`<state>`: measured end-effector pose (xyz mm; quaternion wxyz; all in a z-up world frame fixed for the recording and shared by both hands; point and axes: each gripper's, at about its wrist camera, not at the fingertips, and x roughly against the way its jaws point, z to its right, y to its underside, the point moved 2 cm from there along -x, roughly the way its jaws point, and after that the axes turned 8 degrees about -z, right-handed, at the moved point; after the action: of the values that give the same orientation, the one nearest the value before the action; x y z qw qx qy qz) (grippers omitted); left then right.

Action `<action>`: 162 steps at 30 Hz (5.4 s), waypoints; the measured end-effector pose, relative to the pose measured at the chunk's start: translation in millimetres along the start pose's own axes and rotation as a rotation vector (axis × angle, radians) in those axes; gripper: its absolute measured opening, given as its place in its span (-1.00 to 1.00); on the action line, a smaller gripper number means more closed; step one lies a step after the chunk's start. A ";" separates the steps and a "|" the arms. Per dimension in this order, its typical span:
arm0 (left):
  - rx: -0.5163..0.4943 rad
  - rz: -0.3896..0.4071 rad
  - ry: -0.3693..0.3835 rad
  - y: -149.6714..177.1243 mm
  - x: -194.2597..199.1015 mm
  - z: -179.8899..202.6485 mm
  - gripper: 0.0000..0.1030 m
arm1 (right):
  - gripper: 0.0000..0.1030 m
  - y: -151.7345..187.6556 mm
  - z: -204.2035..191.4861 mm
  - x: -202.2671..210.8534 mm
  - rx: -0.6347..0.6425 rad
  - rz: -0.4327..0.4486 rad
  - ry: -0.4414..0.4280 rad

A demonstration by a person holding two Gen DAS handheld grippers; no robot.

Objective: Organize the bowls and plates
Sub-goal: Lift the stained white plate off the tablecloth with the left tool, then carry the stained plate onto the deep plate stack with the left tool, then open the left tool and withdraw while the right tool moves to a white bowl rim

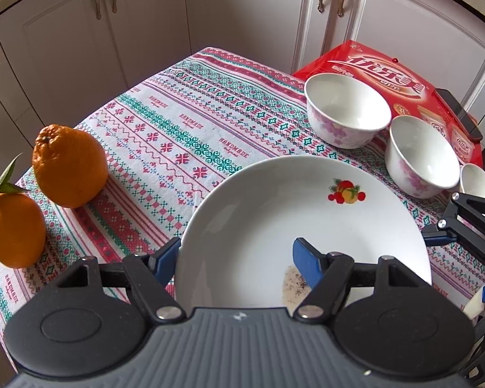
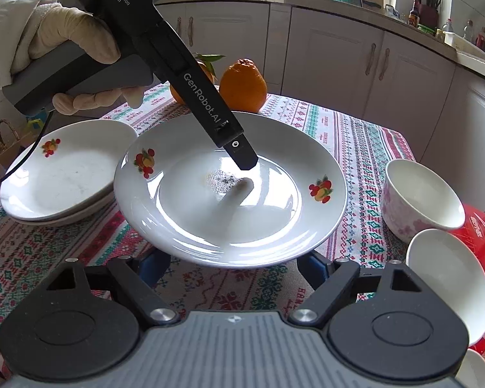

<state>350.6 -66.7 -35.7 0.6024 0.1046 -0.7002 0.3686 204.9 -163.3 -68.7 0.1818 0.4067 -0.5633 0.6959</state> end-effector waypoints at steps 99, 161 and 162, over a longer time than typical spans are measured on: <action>0.344 0.121 -0.113 181.0 75.1 -62.3 0.48 | 0.73 -20.3 -130.0 11.0 0.359 0.012 -0.127; 0.125 0.468 -0.049 132.7 62.9 156.5 0.83 | 1.00 85.2 63.7 119.3 -0.187 0.083 0.155; 0.094 0.462 -0.041 126.4 57.6 166.2 0.83 | 1.00 91.9 71.3 119.7 -0.203 0.070 0.169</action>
<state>134.1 -67.0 -32.4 0.4822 -0.0231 -0.6998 0.5266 93.1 -281.9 -32.4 0.2442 0.3063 -0.6275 0.6729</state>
